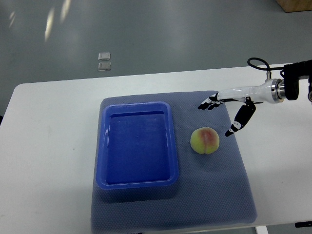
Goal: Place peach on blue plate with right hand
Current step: 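Move the right hand over the peach with fingers open, then lower the right hand and close fingers around the peach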
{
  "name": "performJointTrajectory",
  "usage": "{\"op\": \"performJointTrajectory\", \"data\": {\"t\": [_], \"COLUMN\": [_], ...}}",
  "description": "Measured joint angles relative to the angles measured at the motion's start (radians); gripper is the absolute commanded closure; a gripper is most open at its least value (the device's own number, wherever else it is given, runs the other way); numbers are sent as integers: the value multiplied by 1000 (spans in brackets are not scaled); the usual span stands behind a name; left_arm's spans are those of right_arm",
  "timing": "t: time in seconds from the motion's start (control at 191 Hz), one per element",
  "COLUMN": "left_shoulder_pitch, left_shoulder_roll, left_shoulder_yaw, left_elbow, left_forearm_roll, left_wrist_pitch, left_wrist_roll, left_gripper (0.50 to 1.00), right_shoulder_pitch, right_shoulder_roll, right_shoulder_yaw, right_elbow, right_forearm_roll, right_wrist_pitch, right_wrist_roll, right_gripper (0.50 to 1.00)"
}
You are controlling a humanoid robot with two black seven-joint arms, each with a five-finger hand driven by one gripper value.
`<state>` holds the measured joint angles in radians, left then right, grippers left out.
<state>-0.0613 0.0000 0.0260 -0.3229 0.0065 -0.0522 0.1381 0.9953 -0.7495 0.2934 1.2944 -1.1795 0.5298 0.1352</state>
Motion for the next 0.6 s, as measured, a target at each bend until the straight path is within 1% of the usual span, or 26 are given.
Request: {"op": "performJointTrajectory", "data": {"t": [0.178, 0.377, 0.529, 0.555, 0.602], "left_shoulder_pitch": [0, 0, 0, 0, 0], "left_shoulder_roll": [0, 0, 0, 0, 0], "left_shoulder_yaw": [1, 0, 0, 0, 0], "left_elbow": [1, 1, 1, 1, 1], "left_forearm_roll": [-1, -2, -2, -2, -2], "left_wrist_pitch": [0, 1, 1, 1, 1], "left_wrist_roll": [0, 1, 1, 1, 1], "left_gripper": [500, 500, 500, 500, 500], "right_shoulder_pitch": [-53, -101, -140, -146, -156], "right_shoulder_roll": [34, 49, 83, 87, 93], "right_shoulder_yaw": [-1, -2, -3, -3, -3], "right_elbow": [-4, -7, -35, -37, -40], "right_forearm_roll": [-6, -10, -12, -12, -12], "right_wrist_pitch": [-85, -139, -190, -195, -205], "right_wrist_roll": [0, 1, 1, 1, 1], "right_gripper": [572, 574, 576, 587, 589]}}
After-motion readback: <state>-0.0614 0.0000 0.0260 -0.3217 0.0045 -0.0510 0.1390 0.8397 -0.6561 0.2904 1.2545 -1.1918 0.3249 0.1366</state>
